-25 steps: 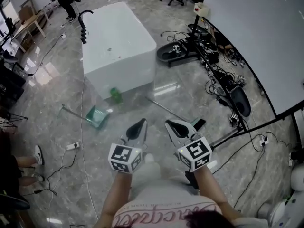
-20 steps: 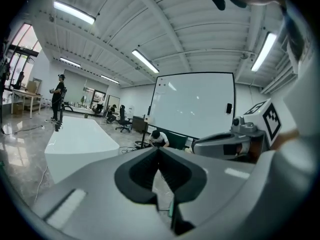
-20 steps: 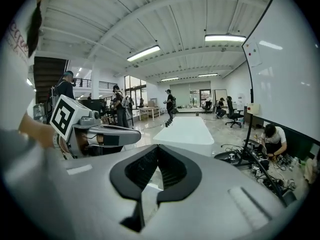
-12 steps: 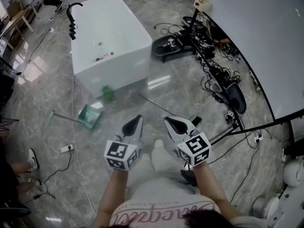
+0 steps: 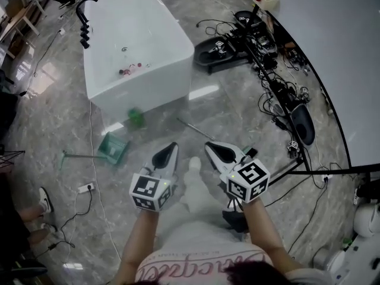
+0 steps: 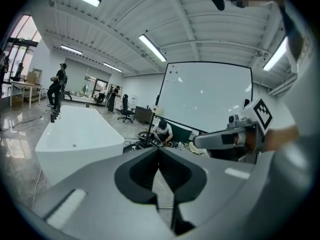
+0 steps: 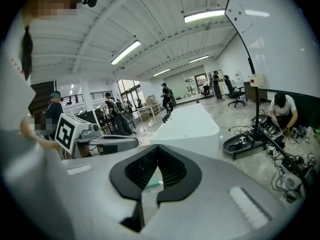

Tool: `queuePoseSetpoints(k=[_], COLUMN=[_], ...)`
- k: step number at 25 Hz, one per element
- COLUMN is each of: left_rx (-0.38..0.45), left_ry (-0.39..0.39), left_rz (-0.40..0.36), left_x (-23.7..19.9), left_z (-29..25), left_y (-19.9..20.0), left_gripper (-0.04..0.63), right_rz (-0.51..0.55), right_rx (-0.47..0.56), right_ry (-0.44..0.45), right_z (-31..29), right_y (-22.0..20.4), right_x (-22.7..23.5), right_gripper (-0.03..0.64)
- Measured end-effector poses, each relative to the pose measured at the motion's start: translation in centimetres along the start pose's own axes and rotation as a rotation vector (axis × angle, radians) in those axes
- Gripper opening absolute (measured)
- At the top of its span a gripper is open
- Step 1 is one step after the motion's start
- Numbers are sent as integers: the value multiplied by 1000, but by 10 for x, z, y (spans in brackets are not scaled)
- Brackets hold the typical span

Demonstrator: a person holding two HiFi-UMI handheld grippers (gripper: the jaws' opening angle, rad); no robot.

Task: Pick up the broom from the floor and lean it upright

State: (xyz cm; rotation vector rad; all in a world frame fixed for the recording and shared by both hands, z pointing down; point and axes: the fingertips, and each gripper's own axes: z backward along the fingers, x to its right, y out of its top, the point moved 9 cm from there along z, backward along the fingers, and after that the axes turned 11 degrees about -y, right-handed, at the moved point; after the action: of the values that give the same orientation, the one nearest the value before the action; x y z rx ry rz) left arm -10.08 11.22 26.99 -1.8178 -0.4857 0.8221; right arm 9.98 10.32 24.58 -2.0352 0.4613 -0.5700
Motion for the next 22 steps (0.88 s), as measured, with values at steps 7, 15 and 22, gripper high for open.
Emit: queuePoseSetpoints(k=[7, 15, 22], left_rx=[-60, -194, -297], left_ry=[-24, -68, -96], left_rz=[6, 55, 76], left_x=[-47, -87, -122], left_z=[-54, -119, -164], left_y=[11, -3, -57], left_gripper=[-8, -6, -6], right_rz=[55, 40, 84], right_rx=[-37, -91, -144], right_ry=[-7, 87, 23], right_z=[-50, -106, -161], right_y=[34, 18, -47], right_x=[51, 94, 125], right_gripper=[3, 3, 3])
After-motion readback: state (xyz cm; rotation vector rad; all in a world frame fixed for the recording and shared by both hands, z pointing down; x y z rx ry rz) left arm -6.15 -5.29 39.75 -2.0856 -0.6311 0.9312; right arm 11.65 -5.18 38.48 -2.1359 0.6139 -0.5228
